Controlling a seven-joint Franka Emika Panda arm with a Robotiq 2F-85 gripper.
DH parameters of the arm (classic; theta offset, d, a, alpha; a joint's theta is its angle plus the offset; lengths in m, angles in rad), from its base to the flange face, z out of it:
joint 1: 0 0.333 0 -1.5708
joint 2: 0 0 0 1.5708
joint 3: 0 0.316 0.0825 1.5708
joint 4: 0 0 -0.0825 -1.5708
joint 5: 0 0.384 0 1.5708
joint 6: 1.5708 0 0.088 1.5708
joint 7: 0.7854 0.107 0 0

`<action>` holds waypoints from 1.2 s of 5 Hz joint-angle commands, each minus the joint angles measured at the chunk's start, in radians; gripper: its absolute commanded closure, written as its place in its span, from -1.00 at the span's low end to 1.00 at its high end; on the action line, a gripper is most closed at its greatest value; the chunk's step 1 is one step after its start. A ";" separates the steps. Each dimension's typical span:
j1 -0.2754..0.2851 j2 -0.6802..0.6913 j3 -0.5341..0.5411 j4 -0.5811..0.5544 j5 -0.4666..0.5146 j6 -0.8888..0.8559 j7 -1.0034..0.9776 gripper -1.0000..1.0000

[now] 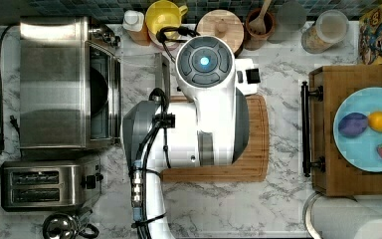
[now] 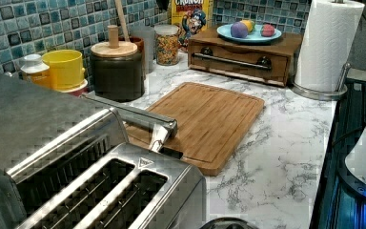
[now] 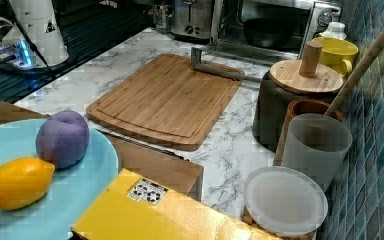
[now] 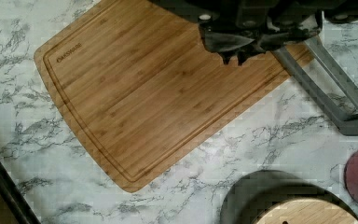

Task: Close the oven.

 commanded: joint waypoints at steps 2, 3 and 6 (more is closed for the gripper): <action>-0.021 -0.121 -0.001 -0.240 0.120 0.215 -0.310 1.00; -0.060 -0.112 -0.032 -0.297 0.309 0.236 -0.621 1.00; -0.102 0.051 -0.082 -0.279 0.769 0.276 -1.166 1.00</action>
